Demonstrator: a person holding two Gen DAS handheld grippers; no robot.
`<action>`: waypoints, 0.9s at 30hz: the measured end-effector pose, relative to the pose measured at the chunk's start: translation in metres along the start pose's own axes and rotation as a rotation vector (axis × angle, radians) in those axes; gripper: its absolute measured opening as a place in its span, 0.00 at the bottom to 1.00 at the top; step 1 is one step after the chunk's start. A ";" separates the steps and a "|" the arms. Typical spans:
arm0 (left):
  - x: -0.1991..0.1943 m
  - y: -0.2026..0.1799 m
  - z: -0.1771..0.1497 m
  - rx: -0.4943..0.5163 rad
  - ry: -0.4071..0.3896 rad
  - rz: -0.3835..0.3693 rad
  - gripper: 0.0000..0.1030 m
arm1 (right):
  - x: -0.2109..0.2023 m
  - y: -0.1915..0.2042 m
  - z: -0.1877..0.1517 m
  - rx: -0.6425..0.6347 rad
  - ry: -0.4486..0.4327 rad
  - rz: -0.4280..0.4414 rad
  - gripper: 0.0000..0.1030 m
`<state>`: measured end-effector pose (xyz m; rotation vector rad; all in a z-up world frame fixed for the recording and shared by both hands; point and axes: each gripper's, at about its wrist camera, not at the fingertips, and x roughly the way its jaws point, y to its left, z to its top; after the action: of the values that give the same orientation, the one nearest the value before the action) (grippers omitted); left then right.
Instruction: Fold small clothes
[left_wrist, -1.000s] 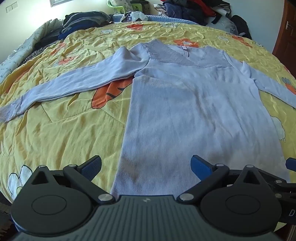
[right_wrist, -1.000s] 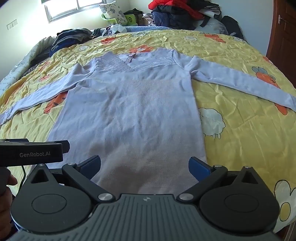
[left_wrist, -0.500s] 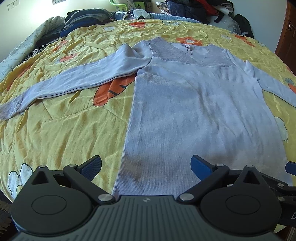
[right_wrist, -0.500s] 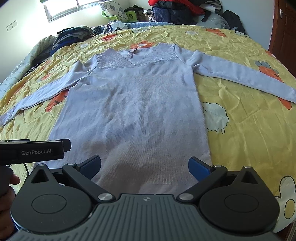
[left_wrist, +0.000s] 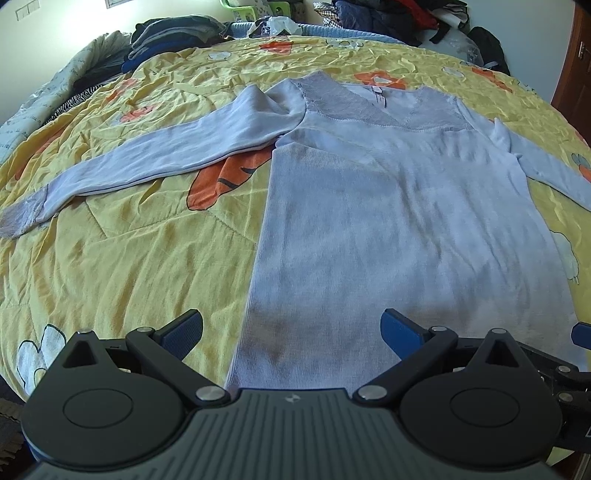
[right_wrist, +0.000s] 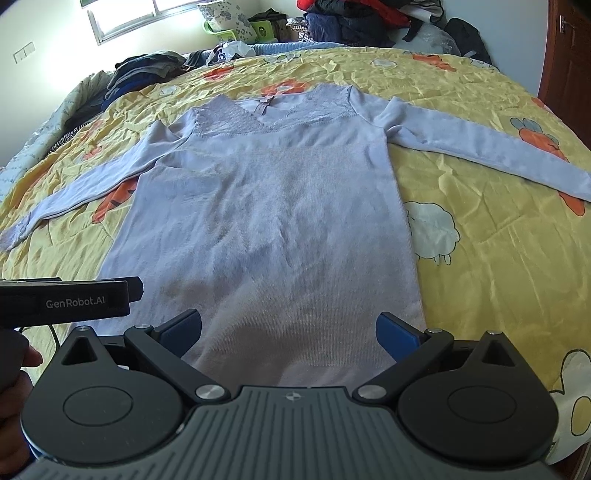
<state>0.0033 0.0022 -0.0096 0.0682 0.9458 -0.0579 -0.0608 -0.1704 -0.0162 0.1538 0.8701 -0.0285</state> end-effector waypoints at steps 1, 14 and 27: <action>0.000 0.000 0.000 0.000 0.001 0.000 1.00 | 0.000 0.000 0.000 0.001 0.001 0.000 0.99; 0.003 -0.002 -0.002 0.007 -0.001 0.005 1.00 | -0.002 -0.004 -0.001 -0.006 -0.048 -0.008 0.97; 0.002 -0.009 0.002 0.033 -0.035 0.030 1.00 | -0.009 -0.012 -0.001 -0.048 -0.181 0.074 0.96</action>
<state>0.0055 -0.0067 -0.0102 0.1113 0.9089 -0.0468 -0.0685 -0.1824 -0.0119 0.1362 0.6836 0.0475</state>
